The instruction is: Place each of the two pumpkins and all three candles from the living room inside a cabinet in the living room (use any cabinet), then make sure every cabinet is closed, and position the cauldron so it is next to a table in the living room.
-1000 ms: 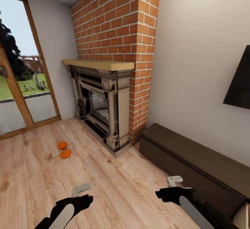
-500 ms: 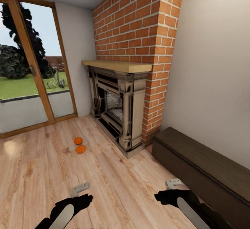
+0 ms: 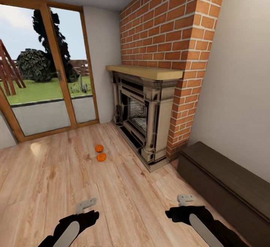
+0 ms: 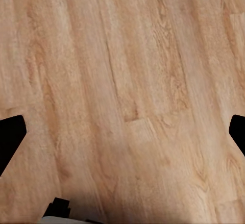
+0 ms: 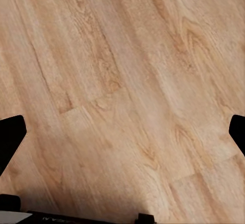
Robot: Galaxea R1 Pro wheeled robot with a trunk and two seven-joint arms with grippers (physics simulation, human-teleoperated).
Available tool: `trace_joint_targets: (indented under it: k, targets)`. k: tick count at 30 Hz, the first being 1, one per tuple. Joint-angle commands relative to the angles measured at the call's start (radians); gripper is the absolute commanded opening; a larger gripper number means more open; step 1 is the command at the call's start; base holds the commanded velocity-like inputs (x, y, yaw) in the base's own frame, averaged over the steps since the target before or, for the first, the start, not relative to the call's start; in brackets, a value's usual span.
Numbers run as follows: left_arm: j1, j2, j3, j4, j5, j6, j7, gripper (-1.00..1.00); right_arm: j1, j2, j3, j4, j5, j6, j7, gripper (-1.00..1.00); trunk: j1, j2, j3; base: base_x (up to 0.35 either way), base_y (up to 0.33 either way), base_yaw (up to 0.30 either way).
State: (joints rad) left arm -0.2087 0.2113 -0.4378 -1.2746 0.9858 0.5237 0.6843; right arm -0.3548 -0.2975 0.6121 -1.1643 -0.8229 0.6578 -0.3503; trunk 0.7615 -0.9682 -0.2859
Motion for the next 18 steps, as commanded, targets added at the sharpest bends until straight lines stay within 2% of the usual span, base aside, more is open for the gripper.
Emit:
trace_joint_targets:
  k: [1,4,11,14,18]
  targets:
    - [-0.001,0.001,-0.003,-0.001,0.007,0.000,0.009,1.00,-0.001,0.007,0.003,0.001,-0.010,0.000,-0.010,1.00,-0.004,0.006,0.001,0.000,0.000,0.248]
    - [-0.001,0.001,-0.003,0.000,0.007,0.000,0.009,1.00,-0.001,0.028,0.003,0.018,-0.010,0.000,-0.010,1.00,-0.015,0.027,0.008,0.000,0.000,0.247]
    - [-0.001,0.000,-0.004,0.000,0.008,-0.001,0.009,1.00,-0.001,0.036,0.003,0.029,-0.005,-0.002,-0.010,1.00,-0.038,0.069,0.021,0.000,0.000,0.246]
    - [0.000,0.000,-0.003,0.000,0.009,-0.001,0.009,1.00,-0.001,0.038,0.004,0.035,0.037,-0.002,-0.010,1.00,-0.038,0.069,0.018,0.000,0.000,0.246]
    - [0.000,0.001,-0.004,0.000,0.010,-0.002,0.008,1.00,-0.001,0.073,0.003,0.043,0.105,-0.003,-0.010,1.00,-0.038,0.069,0.015,0.000,0.000,0.246]
